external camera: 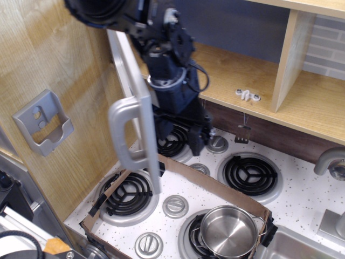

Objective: Open microwave

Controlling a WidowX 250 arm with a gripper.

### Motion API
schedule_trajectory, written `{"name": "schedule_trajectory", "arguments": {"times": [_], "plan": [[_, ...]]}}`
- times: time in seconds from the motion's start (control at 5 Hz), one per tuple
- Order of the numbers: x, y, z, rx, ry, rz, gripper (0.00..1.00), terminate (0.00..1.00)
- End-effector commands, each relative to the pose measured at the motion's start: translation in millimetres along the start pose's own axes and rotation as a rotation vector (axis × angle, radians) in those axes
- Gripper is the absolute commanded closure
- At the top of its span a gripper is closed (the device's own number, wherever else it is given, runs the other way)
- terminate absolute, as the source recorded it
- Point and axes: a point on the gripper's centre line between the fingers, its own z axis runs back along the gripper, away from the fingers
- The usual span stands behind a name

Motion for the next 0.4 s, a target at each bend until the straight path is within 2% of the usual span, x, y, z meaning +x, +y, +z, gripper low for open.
{"name": "schedule_trajectory", "arguments": {"times": [0.0,0.2], "plan": [[-6.5,5.9,2.6,0.002,-0.053,-0.017,0.0,0.0],[-6.5,5.9,2.6,0.002,-0.053,-0.017,0.0,1.0]]}}
